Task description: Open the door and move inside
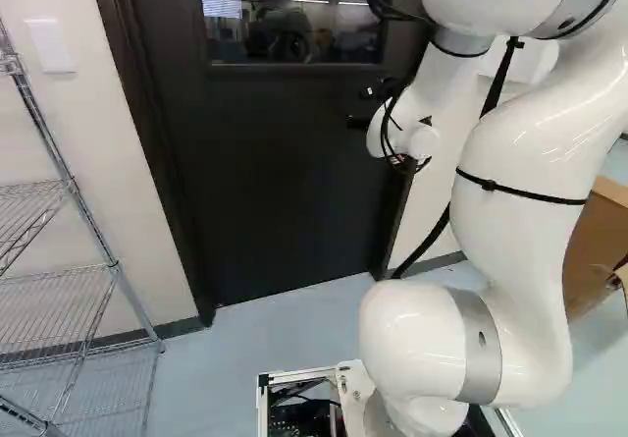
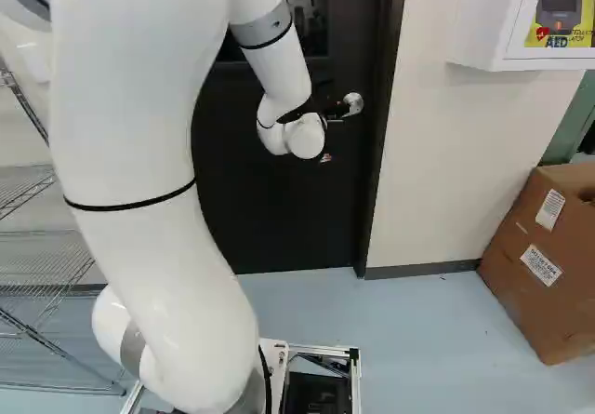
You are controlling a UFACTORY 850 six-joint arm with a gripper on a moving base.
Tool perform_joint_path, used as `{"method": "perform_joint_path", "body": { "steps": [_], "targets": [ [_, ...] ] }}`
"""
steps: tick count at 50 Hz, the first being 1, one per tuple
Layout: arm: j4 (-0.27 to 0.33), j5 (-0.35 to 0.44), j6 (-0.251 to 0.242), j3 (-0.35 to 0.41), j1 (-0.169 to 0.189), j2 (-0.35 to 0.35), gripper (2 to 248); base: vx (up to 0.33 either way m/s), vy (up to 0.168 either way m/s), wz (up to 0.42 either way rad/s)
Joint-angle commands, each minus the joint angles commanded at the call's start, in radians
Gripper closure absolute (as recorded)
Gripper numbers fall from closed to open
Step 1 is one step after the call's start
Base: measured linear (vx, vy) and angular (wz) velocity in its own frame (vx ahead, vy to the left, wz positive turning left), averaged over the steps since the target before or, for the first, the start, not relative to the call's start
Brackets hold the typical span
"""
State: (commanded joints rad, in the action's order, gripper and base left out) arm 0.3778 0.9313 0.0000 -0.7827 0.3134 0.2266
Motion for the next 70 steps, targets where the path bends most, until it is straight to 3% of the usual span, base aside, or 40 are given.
{"method": "perform_joint_path", "body": {
  "steps": [44, 70],
  "targets": [
    [0.0, 0.0, 0.0, -0.001, 0.002, 0.094, 3, 0.0, 0.0, 0.0],
    [0.0, 0.0, 0.0, -0.109, -0.054, 0.234, 3, 0.0, 0.0, 0.0]
  ]
}}
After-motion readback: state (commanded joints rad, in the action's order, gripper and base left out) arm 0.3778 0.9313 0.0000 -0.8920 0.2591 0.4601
